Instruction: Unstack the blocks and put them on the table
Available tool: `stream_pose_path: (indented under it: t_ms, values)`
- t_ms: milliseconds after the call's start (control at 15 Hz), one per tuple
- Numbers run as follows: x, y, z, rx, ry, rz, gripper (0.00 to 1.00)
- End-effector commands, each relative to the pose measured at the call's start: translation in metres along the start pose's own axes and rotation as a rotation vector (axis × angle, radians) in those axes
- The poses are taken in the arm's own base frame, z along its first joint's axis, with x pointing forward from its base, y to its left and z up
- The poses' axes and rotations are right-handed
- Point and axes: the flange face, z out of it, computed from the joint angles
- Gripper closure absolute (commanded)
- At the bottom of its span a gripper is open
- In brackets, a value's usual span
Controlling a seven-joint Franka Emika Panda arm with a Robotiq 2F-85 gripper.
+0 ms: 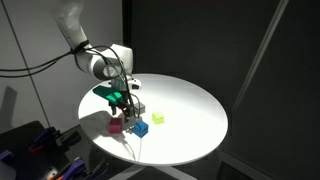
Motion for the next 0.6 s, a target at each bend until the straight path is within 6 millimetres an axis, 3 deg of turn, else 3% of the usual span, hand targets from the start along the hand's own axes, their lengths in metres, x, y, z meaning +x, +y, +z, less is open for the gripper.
stream_pose_path:
  t_ms: [0, 533]
  values:
    - [0.002, 0.006, -0.001, 0.002, 0.01, -0.013, 0.0]
    - [-0.008, 0.0, -0.024, 0.029, -0.041, -0.024, 0.0]
